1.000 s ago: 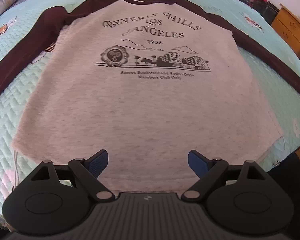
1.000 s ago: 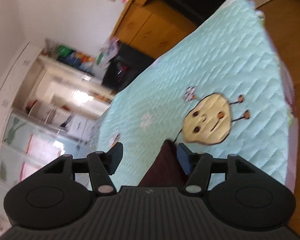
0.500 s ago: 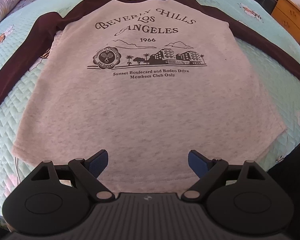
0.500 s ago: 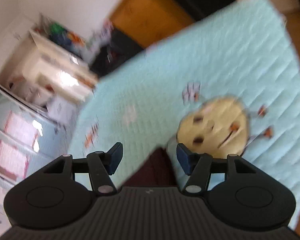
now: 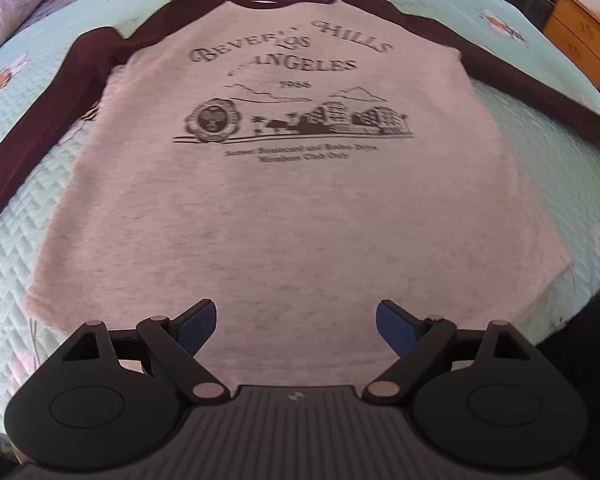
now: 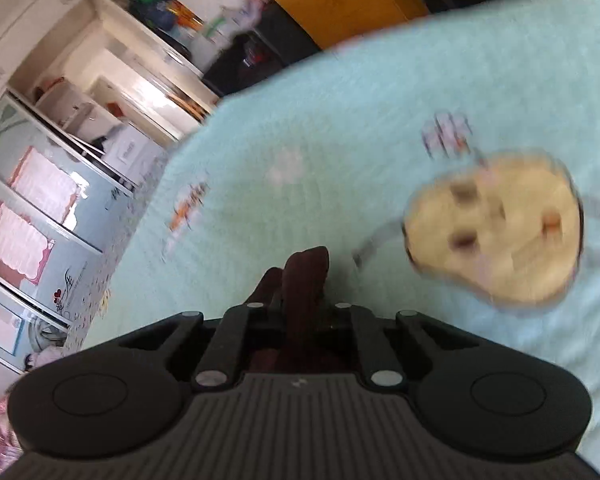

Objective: Fold clothes

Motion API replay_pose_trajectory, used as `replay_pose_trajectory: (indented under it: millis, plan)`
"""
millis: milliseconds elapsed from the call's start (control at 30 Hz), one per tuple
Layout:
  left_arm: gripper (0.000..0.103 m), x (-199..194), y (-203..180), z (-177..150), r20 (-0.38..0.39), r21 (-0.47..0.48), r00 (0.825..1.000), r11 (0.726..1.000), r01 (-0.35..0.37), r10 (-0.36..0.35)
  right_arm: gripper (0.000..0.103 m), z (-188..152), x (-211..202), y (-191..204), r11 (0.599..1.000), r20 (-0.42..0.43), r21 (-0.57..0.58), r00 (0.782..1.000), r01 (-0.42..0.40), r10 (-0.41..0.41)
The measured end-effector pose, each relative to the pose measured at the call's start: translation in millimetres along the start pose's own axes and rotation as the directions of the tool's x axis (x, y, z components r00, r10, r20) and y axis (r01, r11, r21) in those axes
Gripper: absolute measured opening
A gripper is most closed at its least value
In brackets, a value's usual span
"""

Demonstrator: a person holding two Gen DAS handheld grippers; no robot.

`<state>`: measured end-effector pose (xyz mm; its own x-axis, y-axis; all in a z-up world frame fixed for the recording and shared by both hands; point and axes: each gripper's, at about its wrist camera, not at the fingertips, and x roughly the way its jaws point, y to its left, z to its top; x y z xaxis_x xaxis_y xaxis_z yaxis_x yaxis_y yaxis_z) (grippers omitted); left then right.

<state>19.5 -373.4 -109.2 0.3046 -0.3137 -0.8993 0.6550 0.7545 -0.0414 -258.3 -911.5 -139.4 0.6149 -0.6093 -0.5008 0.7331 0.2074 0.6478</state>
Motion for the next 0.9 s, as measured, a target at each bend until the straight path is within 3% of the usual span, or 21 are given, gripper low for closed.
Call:
replay_pose_trajectory:
  millis: [100, 167, 200, 233, 267, 300, 400, 433, 567, 767, 900]
  plan:
    - [0.090, 2, 1, 2, -0.002, -0.006, 1.000, 1.000, -0.004, 0.004, 0.010, 28, -12, 28, 0.991, 0.087, -0.129, 0.995, -0.029, 0.041]
    - [0.090, 4, -1, 4, -0.003, 0.000, 1.000, 1.000, 0.000, 0.000, 0.014, 43, -8, 37, 0.984, 0.101, -0.177, 0.993, -0.037, 0.056]
    - [0.090, 5, -2, 4, -0.003, 0.004, 1.000, 1.000, 0.003, -0.003, 0.032, 47, -2, 37, 0.983, 0.091, -0.181, 0.995, -0.018, 0.035]
    - [0.090, 5, -3, 4, -0.002, 0.009, 1.000, 1.000, 0.006, -0.006, 0.056, 45, 7, 32, 0.984, 0.062, -0.168, 0.997, 0.051, -0.041]
    - [0.090, 5, -5, 4, -0.001, 0.014, 1.000, 1.000, 0.010, -0.010, 0.058, 42, 18, 26, 0.979, 0.028, -0.155, 0.992, 0.130, -0.127]
    - [0.090, 5, -6, 3, 0.000, 0.017, 1.000, 1.000, 0.014, -0.014, 0.054, 35, 20, 17, 0.971, 0.009, -0.114, 0.978, 0.208, -0.209]
    - [0.090, 4, -3, 1, 0.001, 0.015, 1.000, 1.000, 0.019, -0.019, 0.054, -2, -24, -12, 0.992, 0.132, 0.086, 0.986, 0.088, -0.099]
    - [0.090, 4, 0, 1, 0.002, 0.005, 1.000, 1.000, 0.018, -0.018, 0.055, -16, -34, -19, 0.989, 0.137, 0.144, 0.989, 0.033, -0.053]
    - [0.090, 4, 3, -1, 0.005, -0.011, 1.000, 1.000, 0.024, -0.024, 0.056, -66, -30, -21, 0.972, 0.025, 0.224, 0.997, -0.070, 0.066]
    - [0.090, -1, 10, -4, 0.021, -0.031, 0.999, 0.999, 0.031, -0.030, 0.061, -71, 4, -3, 0.942, -0.024, 0.315, 0.992, -0.113, 0.127]
    - [0.090, -1, 20, -3, 0.025, -0.062, 0.999, 0.998, 0.024, -0.022, 0.060, -71, -4, -5, 0.913, 0.019, 0.397, 0.996, -0.089, 0.088]
